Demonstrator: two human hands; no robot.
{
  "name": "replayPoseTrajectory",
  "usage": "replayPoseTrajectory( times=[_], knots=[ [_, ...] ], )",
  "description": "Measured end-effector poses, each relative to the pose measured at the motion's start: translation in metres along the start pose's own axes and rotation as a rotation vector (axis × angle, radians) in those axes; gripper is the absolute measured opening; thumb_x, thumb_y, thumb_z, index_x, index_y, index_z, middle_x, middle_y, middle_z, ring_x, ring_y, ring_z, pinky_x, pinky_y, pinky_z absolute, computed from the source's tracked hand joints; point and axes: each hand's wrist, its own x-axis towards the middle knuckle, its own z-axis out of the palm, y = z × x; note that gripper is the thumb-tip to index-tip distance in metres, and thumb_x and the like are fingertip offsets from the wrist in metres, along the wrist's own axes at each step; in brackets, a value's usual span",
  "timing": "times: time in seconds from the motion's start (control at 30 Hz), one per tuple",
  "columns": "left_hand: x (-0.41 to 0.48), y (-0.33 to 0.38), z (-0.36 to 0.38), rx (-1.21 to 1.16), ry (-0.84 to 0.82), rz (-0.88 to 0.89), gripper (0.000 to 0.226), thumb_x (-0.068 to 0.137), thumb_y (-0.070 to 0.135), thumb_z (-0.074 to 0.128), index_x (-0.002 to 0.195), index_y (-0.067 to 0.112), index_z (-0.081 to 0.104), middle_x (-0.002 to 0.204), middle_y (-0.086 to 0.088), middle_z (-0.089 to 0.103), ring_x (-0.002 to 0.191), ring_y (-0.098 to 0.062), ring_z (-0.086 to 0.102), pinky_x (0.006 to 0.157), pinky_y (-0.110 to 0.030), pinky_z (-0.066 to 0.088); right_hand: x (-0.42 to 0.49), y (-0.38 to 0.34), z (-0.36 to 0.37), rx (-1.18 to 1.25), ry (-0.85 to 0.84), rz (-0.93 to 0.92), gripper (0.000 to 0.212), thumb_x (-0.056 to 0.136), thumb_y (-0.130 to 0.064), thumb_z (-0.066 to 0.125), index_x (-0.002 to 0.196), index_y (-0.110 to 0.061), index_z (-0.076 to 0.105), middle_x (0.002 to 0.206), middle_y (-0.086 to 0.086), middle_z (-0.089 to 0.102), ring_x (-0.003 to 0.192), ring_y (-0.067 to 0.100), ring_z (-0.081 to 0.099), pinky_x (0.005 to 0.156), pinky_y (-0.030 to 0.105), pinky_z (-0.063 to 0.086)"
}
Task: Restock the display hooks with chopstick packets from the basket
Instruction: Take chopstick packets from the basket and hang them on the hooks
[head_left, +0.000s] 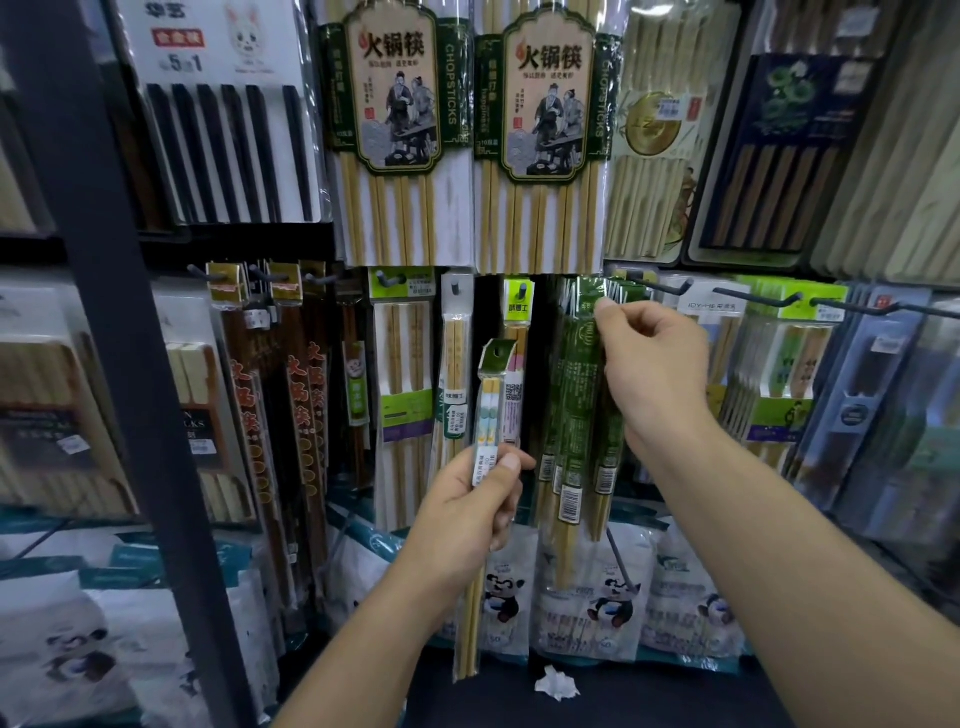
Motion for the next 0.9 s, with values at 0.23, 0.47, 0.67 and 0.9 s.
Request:
replayPoseTrajectory(
  times=[0.23,0.47,0.67,0.9],
  knots=[
    [-0.0017,0.0023,-0.0001,-0.01,-0.011,0.003,0.036,0.108,0.018,0.048,0.086,0.031,0.074,0.065,0.005,0.049,0.054,-0.009,0.041,0.049,-0.025,0.03,0.0036,0.009,-0.0002,-0.065,0.024,-0.032,0.039,0.097,-0.028,0.065,0.073,0.002,0.06,0.044,-0.014,0.036,0.047,0.004,0.035,0.063,0.007,0.041],
    [-0.001,0.0024,-0.0002,-0.001,-0.023,0.005,0.036,0.108,0.019,0.048,0.086,0.032,0.074,0.065,0.006,0.05,0.053,-0.008,0.041,0.048,-0.023,0.031,0.0043,0.0098,0.0,-0.275,0.028,-0.128,0.043,0.095,-0.038,0.066,0.058,-0.018,0.058,0.044,-0.015,0.049,0.047,0.002,0.048,0.06,0.02,0.04],
    [-0.0007,0.0018,-0.0013,0.02,-0.024,0.009,0.033,0.108,0.02,0.049,0.088,0.031,0.073,0.066,0.006,0.051,0.054,-0.009,0.041,0.05,-0.024,0.031,0.0052,0.0031,0.0017,-0.465,0.063,-0.143,0.034,0.096,-0.043,0.064,0.07,-0.022,0.069,0.064,-0.008,0.066,0.064,0.008,0.062,0.055,0.023,0.042],
    [-0.0001,-0.0007,-0.004,0.006,-0.036,0.014,0.026,0.107,0.021,0.051,0.093,0.027,0.072,0.066,0.005,0.051,0.054,-0.009,0.041,0.048,-0.022,0.032,0.0011,0.004,-0.0007,-0.449,0.065,-0.14,0.027,0.095,-0.046,0.066,0.077,-0.027,0.067,0.067,-0.01,0.065,0.066,0.005,0.061,0.054,0.023,0.041]
  ],
)
